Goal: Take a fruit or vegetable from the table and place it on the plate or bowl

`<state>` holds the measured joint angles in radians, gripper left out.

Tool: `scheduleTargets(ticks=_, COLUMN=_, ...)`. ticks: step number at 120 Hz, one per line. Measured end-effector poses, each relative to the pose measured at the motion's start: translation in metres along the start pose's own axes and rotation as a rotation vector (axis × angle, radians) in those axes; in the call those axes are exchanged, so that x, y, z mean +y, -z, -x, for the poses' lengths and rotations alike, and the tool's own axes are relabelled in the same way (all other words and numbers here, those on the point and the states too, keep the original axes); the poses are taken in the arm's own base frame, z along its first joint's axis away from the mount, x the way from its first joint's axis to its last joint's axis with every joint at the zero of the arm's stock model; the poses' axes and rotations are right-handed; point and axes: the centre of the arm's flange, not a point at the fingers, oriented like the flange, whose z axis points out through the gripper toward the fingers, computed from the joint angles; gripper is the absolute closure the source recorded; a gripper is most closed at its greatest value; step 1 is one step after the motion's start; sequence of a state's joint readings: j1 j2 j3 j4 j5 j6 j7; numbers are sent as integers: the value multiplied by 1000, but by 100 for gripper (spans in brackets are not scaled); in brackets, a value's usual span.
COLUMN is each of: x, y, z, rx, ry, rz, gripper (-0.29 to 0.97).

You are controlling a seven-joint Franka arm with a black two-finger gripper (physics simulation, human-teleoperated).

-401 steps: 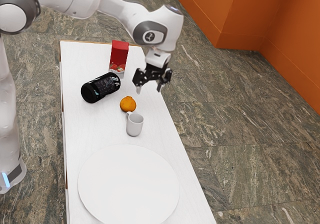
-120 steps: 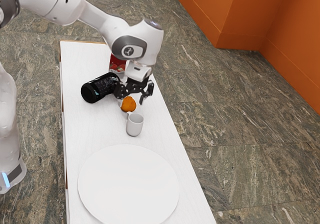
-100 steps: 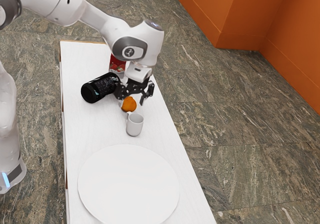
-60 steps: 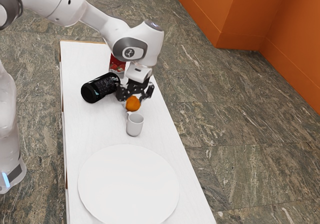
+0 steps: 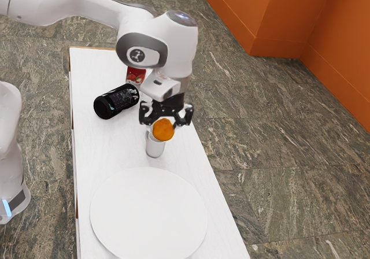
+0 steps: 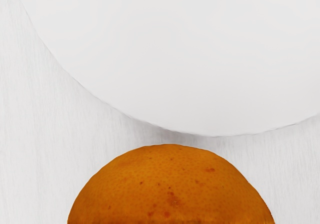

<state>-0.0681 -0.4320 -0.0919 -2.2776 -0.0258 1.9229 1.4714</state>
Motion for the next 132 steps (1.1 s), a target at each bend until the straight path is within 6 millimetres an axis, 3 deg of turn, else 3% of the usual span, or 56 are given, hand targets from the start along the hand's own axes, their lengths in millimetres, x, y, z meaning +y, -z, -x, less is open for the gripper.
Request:
scheduleTargets(ticks=9, x=13, y=-2, z=-56, rx=4, ry=-81, rz=23, gripper=38)
scheduleTargets(ticks=25, x=34, y=-9, z=-118, rx=14, ry=-161, rz=61, gripper=38)
scheduleTargets(ticks=33, x=43, y=-12, z=-139, rx=23, ry=-183, rz=73, gripper=38)
scheduleTargets(ticks=55, x=57, y=-20, z=-173, rx=36, ry=-209, rz=89, gripper=38)
scheduleTargets(ticks=76, x=56, y=-27, z=-180, rx=49, ry=-193, rz=97, gripper=37)
scheduleTargets(ticks=94, x=58, y=-27, z=-187, rx=45, ry=-196, rz=93, gripper=15)
scheduleTargets(ticks=110, x=57, y=-25, z=-189, rx=43, ry=-192, rz=85, gripper=6)
scheduleTargets(ticks=114, x=51, y=-23, z=-190, rx=50, ry=-189, rz=81, gripper=5)
scheduleTargets(ticks=119, x=30, y=-37, z=-187, rx=73, ry=-170, rz=124, gripper=3)
scheduleTargets(ticks=126, x=-45, y=-48, z=-152, rx=107, ry=-99, rz=184, gripper=2)
scheduleTargets(ticks=132, x=-100, y=-25, z=-100, rx=87, ry=-40, rz=139, gripper=2)
